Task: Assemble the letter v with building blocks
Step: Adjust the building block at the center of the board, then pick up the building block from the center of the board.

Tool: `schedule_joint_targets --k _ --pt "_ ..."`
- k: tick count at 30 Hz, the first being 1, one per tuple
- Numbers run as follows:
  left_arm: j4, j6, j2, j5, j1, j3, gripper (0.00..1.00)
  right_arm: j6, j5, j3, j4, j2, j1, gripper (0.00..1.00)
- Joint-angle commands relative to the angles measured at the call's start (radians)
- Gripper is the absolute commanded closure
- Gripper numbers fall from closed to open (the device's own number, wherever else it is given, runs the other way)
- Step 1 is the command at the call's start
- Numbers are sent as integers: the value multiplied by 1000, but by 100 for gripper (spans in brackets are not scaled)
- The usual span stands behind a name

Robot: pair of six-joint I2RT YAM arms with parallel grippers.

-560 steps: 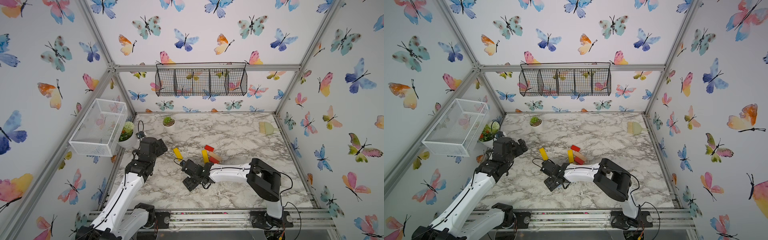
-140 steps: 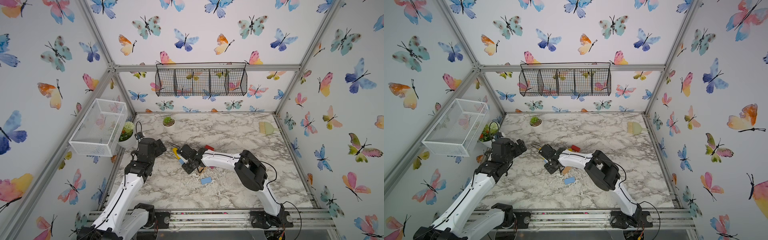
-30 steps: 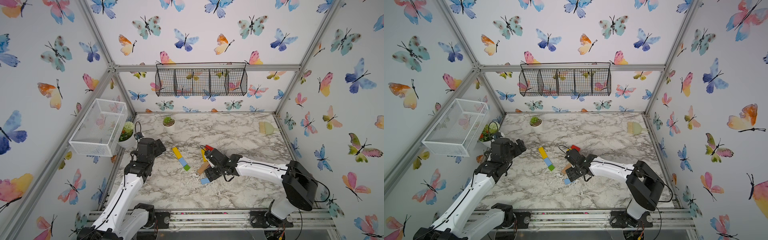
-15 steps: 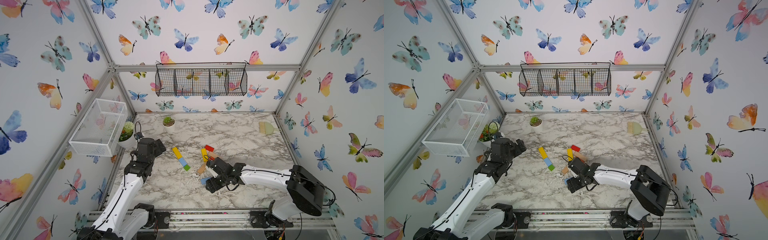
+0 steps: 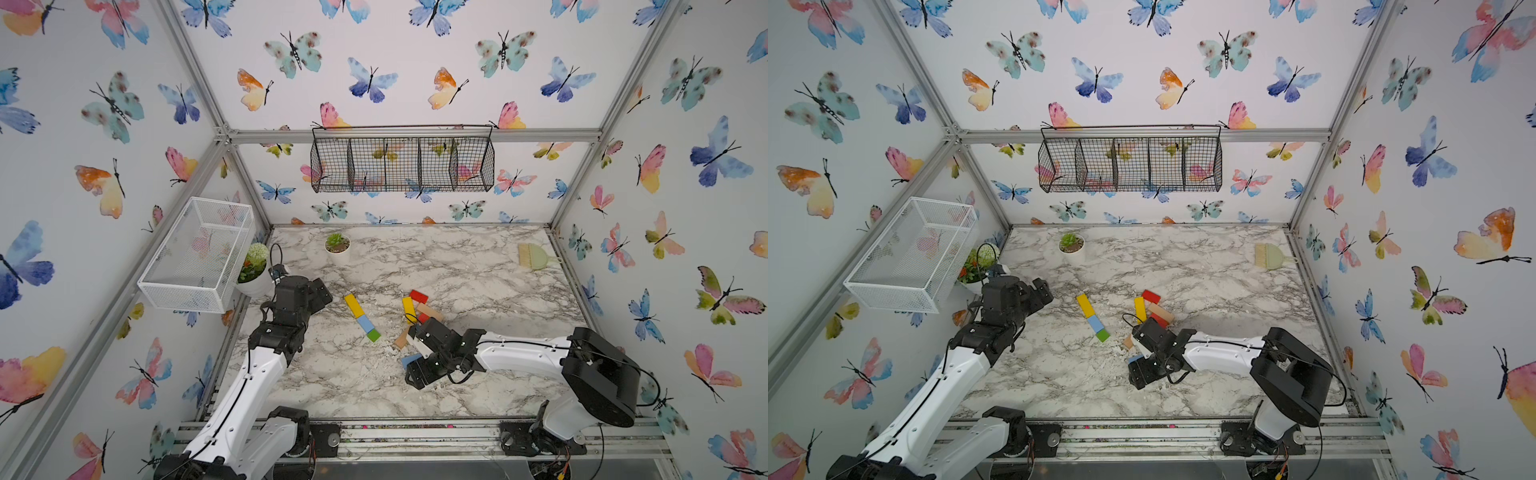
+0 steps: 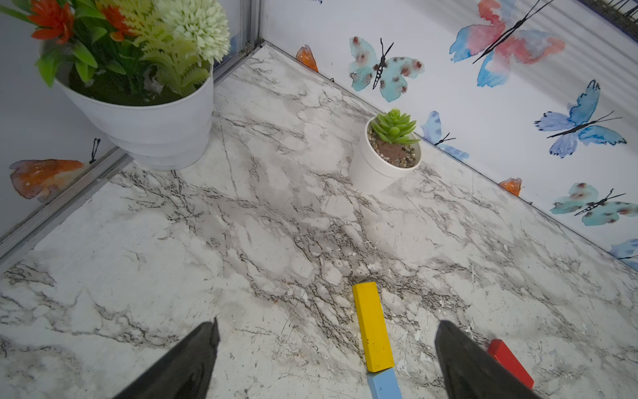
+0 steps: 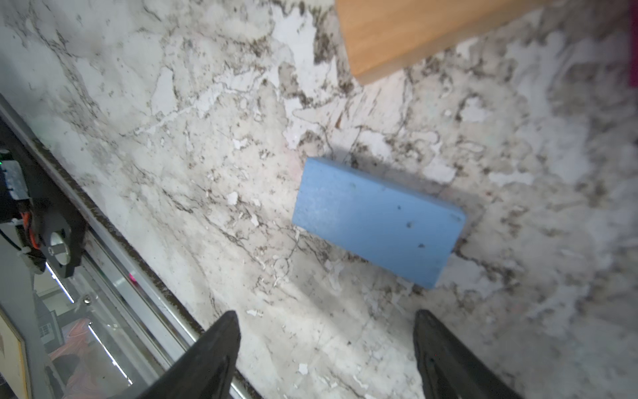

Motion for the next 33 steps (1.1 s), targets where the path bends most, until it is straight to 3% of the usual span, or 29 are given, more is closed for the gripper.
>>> schedule_joint_targets --k 1,16,19,22,27,33 --pt "7 6 -7 3 6 -9 2 12 -6 26 12 42 5 19" --pt "6 9 -11 7 5 -7 2 -2 83 103 -24 113 5 18" --pt "14 39 -3 59 6 -3 2 2 126 102 -60 81 5 18" --pt "22 103 32 185 -6 22 1 1 229 101 -127 26 5 17" --pt "-33 169 145 182 -168 107 1 4 337 118 -176 -33 -29 14" --pt "-116 200 261 198 -353 173 0 -7 361 83 -155 -119 -184 9"
